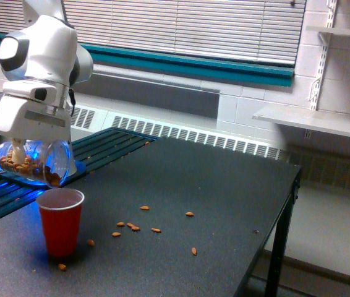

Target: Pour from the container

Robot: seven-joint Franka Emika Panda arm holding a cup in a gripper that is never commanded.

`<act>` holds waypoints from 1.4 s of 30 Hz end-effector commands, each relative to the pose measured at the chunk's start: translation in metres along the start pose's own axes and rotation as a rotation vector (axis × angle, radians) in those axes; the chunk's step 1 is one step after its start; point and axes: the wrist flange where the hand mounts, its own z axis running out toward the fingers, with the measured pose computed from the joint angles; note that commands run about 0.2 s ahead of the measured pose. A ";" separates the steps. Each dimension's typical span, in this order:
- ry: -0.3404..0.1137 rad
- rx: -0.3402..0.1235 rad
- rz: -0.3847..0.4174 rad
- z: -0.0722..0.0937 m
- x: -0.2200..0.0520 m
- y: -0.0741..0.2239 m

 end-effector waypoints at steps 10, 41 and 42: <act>-0.013 -0.028 -0.042 -0.005 -0.005 0.008; -0.047 -0.099 -0.129 -0.014 0.002 0.006; -0.049 -0.105 -0.132 -0.014 0.002 0.006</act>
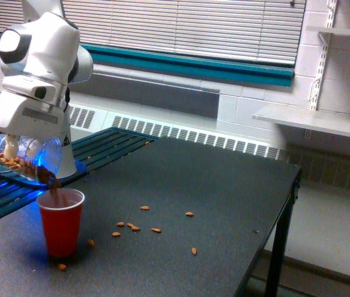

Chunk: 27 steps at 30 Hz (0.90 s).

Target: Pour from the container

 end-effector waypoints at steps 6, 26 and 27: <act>-0.006 -0.049 -0.048 -0.008 0.003 0.001; -0.041 -0.109 -0.033 -0.020 0.002 0.004; -0.042 -0.110 -0.033 -0.020 0.002 0.004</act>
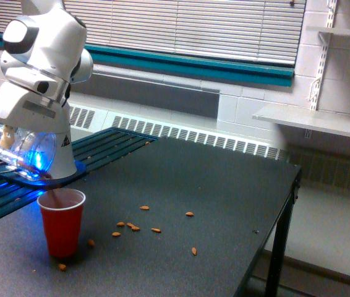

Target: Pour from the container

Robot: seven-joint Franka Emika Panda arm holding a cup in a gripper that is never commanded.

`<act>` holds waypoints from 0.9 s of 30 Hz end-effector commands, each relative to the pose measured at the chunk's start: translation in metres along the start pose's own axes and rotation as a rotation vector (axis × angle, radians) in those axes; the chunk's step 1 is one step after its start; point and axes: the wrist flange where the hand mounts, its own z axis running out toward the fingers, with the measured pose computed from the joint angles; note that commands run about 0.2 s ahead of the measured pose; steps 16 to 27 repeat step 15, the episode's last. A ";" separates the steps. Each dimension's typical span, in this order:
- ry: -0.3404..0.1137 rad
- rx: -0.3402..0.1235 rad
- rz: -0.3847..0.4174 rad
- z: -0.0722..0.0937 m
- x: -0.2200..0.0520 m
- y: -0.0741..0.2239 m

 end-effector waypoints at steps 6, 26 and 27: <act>-0.005 -0.021 0.008 -0.008 0.001 0.001; -0.016 -0.001 0.026 -0.009 -0.003 -0.001; -0.016 -0.001 0.026 -0.009 -0.003 -0.001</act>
